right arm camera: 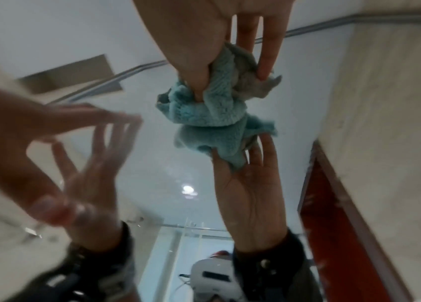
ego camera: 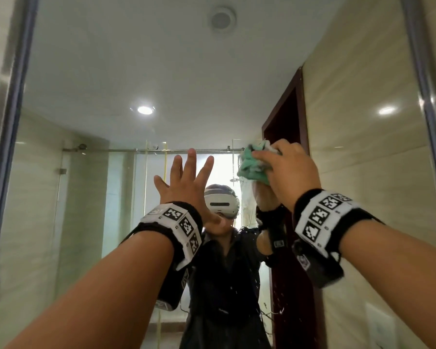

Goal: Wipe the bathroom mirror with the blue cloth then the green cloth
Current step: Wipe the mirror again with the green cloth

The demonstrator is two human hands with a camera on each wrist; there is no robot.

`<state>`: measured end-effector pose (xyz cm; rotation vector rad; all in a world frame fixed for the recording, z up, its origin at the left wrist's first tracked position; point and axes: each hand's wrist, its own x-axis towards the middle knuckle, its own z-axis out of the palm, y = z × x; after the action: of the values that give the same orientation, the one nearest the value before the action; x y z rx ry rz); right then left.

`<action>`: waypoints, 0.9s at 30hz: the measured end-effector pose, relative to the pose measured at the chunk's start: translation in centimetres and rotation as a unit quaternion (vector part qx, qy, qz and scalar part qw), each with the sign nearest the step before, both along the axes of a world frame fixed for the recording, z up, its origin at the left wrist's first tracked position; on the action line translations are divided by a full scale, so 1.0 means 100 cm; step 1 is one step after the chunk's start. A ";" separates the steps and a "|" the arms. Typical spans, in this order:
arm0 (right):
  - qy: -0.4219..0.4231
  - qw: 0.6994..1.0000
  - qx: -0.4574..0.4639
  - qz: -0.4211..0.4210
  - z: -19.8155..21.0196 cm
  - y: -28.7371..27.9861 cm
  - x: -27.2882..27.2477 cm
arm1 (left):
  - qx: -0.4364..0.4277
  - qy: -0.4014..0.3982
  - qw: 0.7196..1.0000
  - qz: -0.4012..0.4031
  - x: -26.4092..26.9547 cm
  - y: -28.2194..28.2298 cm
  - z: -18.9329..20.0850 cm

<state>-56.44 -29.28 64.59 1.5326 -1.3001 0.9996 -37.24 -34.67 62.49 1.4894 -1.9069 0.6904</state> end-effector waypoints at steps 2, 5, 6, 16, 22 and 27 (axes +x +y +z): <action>-0.021 0.999 0.014 0.033 -0.008 -0.005 0.010 | -0.001 0.003 1.000 -0.003 0.000 0.000 0.000; 0.103 0.993 0.046 0.040 -0.044 -0.010 0.029 | 0.004 0.005 1.000 -0.001 -0.001 0.000 0.001; 0.131 0.989 0.048 0.041 -0.046 -0.012 0.030 | 0.007 0.004 1.000 0.000 -0.002 0.000 0.001; -0.059 0.994 -0.048 0.078 0.034 -0.029 0.010 | 0.013 0.006 1.000 0.005 -0.003 -0.002 0.002; 0.059 0.993 0.010 0.099 -0.007 -0.014 0.012 | 0.023 0.005 1.000 0.014 -0.005 0.002 0.002; -0.060 0.990 -0.069 0.111 0.024 -0.021 0.003 | 0.026 0.011 0.999 0.015 -0.005 0.005 0.002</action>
<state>-56.18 -31.42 67.03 1.5537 -1.1311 1.3145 -37.75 -34.22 62.65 1.5553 -1.9019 0.6398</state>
